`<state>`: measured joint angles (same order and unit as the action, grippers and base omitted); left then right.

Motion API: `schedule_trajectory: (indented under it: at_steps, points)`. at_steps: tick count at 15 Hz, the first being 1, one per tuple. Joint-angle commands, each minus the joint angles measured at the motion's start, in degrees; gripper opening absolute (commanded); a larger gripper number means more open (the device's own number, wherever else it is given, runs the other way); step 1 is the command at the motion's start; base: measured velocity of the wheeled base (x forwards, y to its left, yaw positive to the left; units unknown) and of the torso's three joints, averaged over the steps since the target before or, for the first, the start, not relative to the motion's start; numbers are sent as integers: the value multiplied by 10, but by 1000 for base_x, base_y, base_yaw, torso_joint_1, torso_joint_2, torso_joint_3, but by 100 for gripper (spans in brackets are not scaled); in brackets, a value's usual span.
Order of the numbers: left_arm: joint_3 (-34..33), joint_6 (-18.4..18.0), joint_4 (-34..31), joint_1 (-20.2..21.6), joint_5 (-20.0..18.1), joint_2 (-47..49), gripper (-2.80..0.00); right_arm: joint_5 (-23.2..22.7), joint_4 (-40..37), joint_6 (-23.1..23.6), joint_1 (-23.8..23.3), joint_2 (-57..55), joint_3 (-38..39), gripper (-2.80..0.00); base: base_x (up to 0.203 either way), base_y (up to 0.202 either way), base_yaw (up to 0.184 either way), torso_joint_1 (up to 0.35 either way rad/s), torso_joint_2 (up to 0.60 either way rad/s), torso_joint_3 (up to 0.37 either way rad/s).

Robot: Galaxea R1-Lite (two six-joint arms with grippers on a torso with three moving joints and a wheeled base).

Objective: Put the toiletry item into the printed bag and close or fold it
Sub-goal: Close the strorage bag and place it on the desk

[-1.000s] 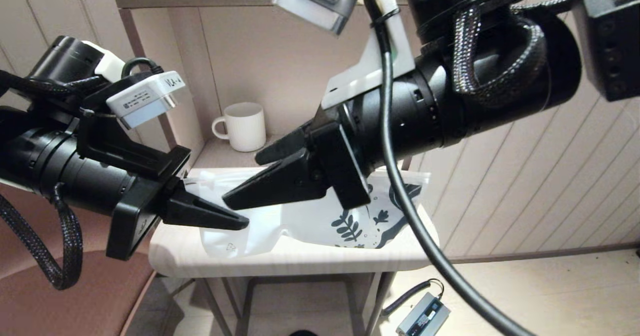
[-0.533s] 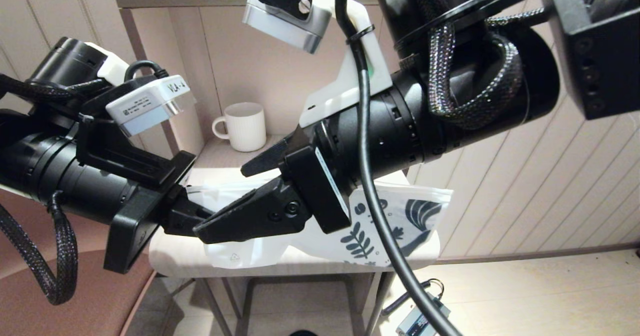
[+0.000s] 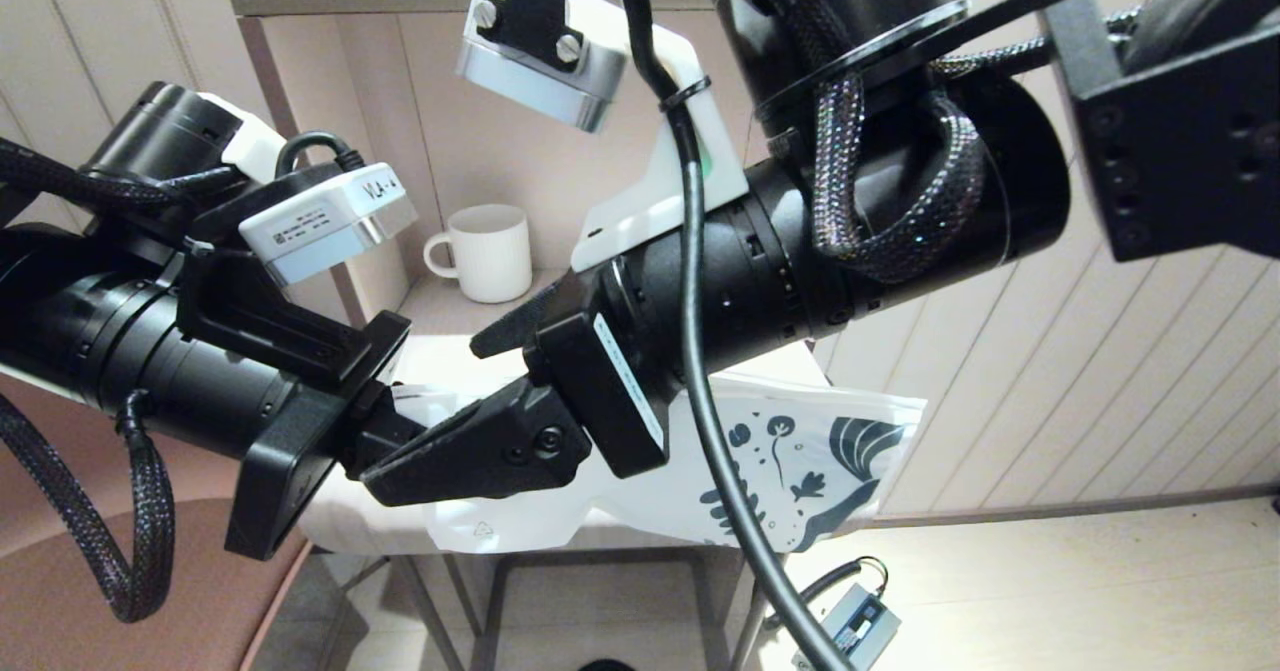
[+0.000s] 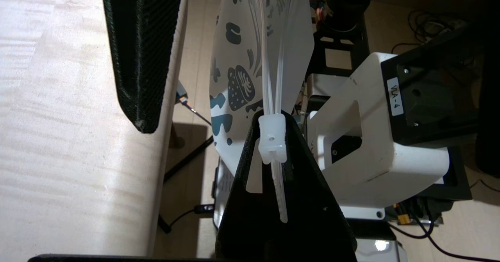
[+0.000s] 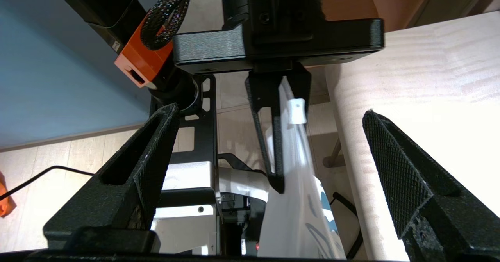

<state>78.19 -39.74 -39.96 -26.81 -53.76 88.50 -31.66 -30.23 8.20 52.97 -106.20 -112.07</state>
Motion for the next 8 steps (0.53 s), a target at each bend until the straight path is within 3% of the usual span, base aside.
schedule_trajectory:
  at_steps: [1, 8]
  points:
    - [-1, -2, 0, 0, -3, 5, -280, -2, -2, 1, -1, -6, 0, 0, 0, 0, 0, 0, 0, 0]
    - [-1, -1, 8, -1, -3, 6, -280, -2, 7, 1, 0, -8, 0, 0, 0, 0, 0, 0, 0, 0]
